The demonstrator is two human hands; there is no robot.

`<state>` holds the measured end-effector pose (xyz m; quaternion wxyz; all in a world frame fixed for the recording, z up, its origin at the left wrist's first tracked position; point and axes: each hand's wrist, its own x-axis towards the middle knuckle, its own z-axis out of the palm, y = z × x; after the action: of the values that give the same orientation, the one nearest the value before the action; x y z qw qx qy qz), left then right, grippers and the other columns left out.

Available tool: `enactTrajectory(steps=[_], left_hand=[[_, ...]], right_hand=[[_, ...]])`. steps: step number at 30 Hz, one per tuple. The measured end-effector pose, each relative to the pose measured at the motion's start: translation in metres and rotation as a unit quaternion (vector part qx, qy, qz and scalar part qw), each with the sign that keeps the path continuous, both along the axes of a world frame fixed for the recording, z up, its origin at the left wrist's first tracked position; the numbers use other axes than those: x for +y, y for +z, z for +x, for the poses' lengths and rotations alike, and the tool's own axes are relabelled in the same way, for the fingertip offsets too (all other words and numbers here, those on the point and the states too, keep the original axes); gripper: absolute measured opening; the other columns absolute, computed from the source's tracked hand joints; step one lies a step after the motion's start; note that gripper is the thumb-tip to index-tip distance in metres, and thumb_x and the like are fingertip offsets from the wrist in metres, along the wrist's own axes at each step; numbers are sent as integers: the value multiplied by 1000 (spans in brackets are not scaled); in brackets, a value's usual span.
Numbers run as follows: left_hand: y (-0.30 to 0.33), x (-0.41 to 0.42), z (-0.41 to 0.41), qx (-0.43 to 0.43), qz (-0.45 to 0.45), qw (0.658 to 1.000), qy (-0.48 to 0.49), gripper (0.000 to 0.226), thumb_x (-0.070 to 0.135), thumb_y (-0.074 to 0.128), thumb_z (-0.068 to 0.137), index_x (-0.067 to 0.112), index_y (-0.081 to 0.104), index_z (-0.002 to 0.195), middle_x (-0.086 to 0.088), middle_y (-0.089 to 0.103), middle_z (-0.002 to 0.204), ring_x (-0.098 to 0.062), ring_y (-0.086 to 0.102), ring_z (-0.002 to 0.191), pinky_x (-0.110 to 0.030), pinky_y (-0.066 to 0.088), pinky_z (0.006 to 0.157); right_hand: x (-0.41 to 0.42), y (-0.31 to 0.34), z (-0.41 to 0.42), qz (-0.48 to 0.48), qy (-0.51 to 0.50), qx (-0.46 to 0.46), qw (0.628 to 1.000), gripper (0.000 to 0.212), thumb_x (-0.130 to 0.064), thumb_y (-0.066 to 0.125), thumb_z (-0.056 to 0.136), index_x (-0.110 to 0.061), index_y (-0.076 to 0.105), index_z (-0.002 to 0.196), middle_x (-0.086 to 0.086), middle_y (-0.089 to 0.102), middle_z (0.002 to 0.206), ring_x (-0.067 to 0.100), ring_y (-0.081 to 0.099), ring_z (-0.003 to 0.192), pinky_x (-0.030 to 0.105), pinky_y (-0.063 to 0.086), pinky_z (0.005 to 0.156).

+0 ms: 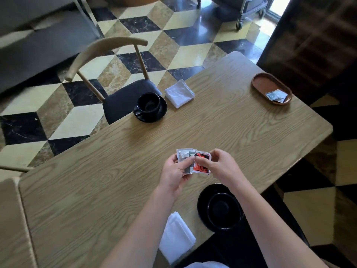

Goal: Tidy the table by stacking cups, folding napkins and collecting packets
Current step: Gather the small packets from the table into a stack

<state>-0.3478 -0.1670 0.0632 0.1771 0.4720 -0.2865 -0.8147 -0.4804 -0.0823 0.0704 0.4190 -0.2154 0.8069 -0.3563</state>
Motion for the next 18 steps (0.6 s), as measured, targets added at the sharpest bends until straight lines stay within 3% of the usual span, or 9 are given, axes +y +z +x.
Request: enactTrajectory(steps=[3, 5, 8, 11, 15, 18], left_hand=[[26, 29, 26, 43, -24, 999, -14, 34, 7, 77, 81, 2, 65, 112, -14, 74, 97, -21, 73, 75, -26, 56, 57], [44, 47, 42, 92, -30, 995, -32, 32, 6, 76, 81, 0, 67, 111, -16, 74, 98, -23, 74, 78, -28, 58, 61], [76, 70, 62, 165, -54, 981, -87, 34, -5, 70, 82, -8, 64, 116, -24, 72, 107, -31, 73, 89, -37, 61, 76], [113, 96, 71, 209, -79, 967, -119, 41, -9, 71, 79, -15, 60, 118, -29, 69, 108, -32, 74, 84, -32, 61, 68], [163, 142, 63, 230, -140, 947, -177, 27, -6, 71, 81, -2, 61, 107, -20, 71, 99, -28, 72, 82, -33, 62, 72], [192, 188, 52, 260, -128, 925, -246, 30, 0, 71, 85, 4, 59, 112, -13, 73, 94, -25, 72, 77, -30, 60, 61]], right_hand=[[33, 30, 27, -67, -6, -116, 991, 25, -48, 79, 80, -24, 78, 85, -10, 72, 73, 3, 62, 64, 18, 47, 54], [58, 55, 46, -110, -24, -126, 986, 19, -44, 79, 82, -27, 80, 90, -8, 74, 75, 3, 65, 64, 14, 46, 51], [96, 91, 70, -147, -78, -104, 981, 21, -37, 79, 84, -20, 80, 94, 2, 78, 84, 12, 70, 72, 23, 52, 59], [136, 131, 87, -188, -113, -61, 974, 27, -39, 79, 84, -17, 78, 99, 8, 79, 91, 16, 73, 77, 29, 58, 63], [189, 176, 100, -205, -164, -14, 965, 33, -48, 74, 87, -19, 74, 102, -3, 71, 68, 8, 60, 53, 24, 49, 50], [238, 204, 104, -221, -203, 18, 954, 36, -50, 66, 92, -16, 67, 105, -6, 65, 62, 6, 54, 48, 23, 43, 45]])
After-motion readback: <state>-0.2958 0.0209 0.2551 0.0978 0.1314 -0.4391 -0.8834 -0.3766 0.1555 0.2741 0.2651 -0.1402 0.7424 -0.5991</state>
